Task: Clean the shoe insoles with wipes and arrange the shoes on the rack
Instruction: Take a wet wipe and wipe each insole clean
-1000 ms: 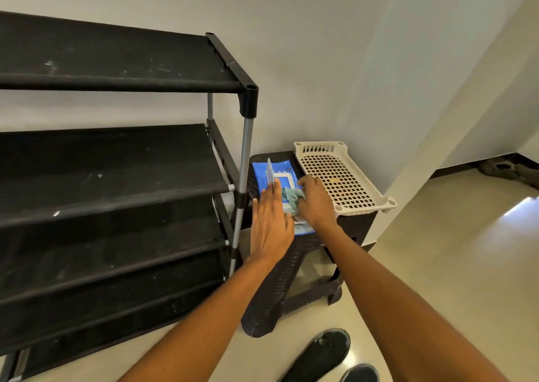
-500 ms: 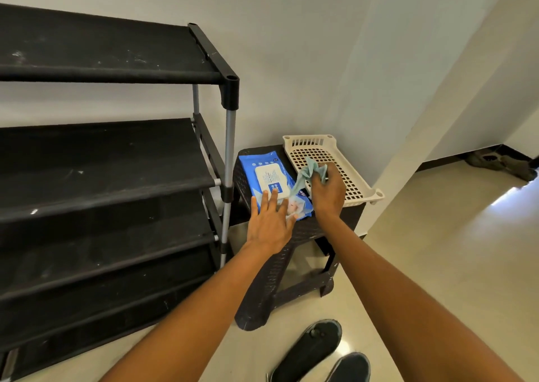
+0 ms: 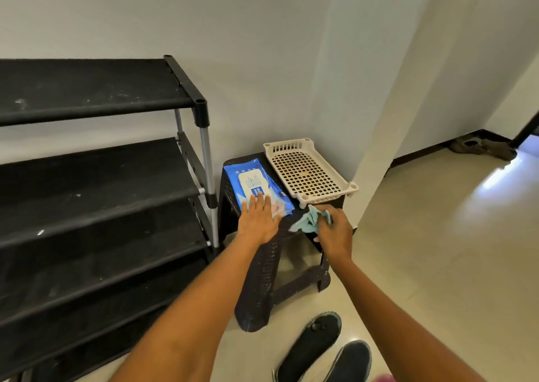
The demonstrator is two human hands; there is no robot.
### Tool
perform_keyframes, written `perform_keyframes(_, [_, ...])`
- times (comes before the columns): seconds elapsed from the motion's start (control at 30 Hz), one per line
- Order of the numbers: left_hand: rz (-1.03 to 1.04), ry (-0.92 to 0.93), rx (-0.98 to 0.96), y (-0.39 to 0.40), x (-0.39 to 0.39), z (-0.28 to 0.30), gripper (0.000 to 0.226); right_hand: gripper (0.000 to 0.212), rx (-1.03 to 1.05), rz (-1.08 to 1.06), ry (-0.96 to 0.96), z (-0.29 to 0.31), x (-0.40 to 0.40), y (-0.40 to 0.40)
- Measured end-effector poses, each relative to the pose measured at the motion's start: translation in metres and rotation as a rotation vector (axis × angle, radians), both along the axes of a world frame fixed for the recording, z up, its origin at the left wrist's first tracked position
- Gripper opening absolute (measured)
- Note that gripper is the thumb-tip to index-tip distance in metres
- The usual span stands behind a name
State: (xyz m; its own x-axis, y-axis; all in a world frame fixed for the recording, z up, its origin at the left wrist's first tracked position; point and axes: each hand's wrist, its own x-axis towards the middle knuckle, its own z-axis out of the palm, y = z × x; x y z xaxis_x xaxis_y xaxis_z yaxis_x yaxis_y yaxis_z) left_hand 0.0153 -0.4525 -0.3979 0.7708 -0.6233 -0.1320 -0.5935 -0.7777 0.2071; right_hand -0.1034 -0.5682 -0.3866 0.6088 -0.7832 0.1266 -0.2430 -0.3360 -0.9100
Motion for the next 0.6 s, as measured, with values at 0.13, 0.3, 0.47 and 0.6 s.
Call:
perform_keyframes(0.13, [-0.006, 0.055, -0.029, -0.013, -0.005, 0.009, 0.065, 0.024, 0.031, -0.008, -0.004, -0.007, -0.01, -0.005])
perform_keyframes(0.3, [-0.155, 0.004, -0.38, -0.026, -0.056, 0.006, 0.051, 0.022, 0.152, 0.095, -0.011, -0.013, -0.033, -0.002])
perform_keyframes(0.47, [-0.232, 0.309, -0.514, -0.041, -0.098, -0.025, 0.029, 0.037, 0.357, 0.233, 0.023, -0.039, -0.069, -0.008])
perform_keyframes(0.6, [-0.002, 0.714, -0.572, -0.053, -0.127, -0.062, 0.022, 0.04, 0.588, 0.114, 0.032, -0.088, -0.111, -0.023])
